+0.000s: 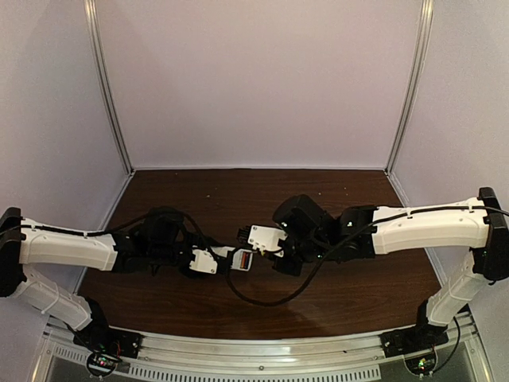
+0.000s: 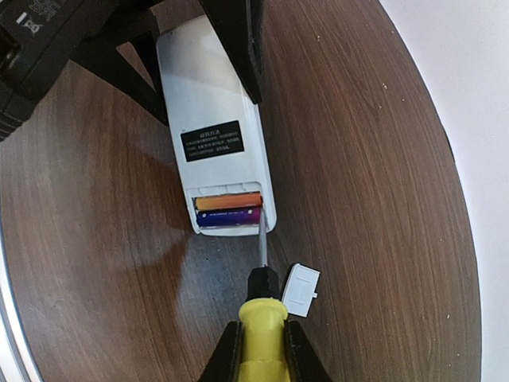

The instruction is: Unload the batteries from the remote control

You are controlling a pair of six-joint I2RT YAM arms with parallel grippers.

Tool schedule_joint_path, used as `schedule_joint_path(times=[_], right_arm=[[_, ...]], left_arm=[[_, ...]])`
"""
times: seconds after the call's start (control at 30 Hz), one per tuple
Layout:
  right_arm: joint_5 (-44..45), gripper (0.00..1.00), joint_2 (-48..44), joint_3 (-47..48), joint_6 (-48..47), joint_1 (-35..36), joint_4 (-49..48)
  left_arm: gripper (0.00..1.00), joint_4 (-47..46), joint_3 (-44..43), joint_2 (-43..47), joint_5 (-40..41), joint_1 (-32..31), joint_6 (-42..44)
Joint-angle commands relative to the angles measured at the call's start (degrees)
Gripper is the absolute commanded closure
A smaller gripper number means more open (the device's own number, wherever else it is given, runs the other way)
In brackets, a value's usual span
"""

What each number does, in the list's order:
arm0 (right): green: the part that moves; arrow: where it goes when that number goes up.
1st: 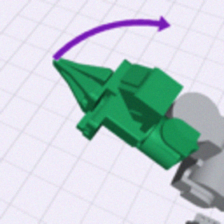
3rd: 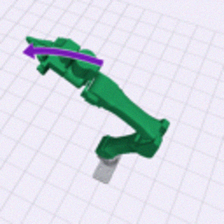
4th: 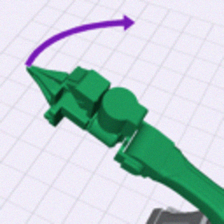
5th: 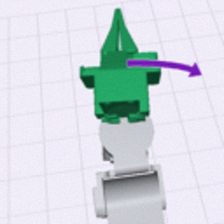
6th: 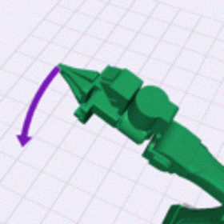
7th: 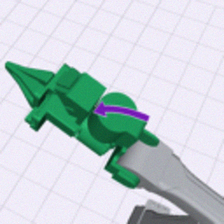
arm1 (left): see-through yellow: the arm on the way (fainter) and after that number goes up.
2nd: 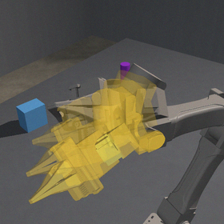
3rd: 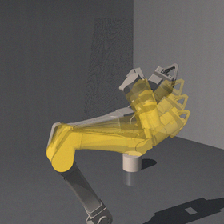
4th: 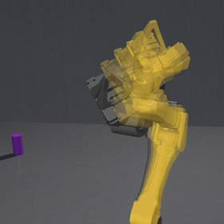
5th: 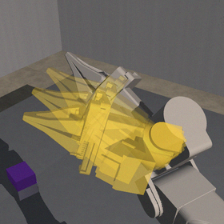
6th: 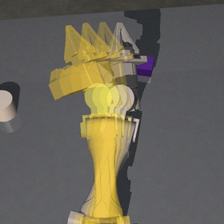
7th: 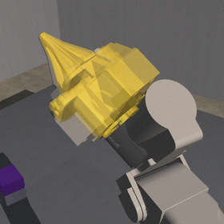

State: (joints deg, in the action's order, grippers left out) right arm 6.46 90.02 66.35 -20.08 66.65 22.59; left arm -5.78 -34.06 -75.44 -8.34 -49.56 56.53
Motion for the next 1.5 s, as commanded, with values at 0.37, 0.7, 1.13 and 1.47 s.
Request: schedule_joint_path(times=[0.37,0.7,1.13,1.47], right_arm=[[-3.08,1.0,1.23,-1.66,1.84,-0.79,-1.02],[-4.66,1.0,2.46,-1.75,2.21,-2.25,-2.24],[-7.67,1.0,2.88,-1.57,3.15,-3.94,-3.12],[-8.81,1.0,3.96,-1.33,3.46,-4.57,-3.72]], left_arm=[[1.0,-9.62,0.38,0.25,2.61,-0.1,1.44],[1.0,-11.72,0.99,-0.74,3.7,-0.05,2.23],[1.0,-14.02,1.79,-1.2,5.64,-0.1,3.98],[1.0,-15.47,2.07,-1.52,7.02,-0.1,4.76]])
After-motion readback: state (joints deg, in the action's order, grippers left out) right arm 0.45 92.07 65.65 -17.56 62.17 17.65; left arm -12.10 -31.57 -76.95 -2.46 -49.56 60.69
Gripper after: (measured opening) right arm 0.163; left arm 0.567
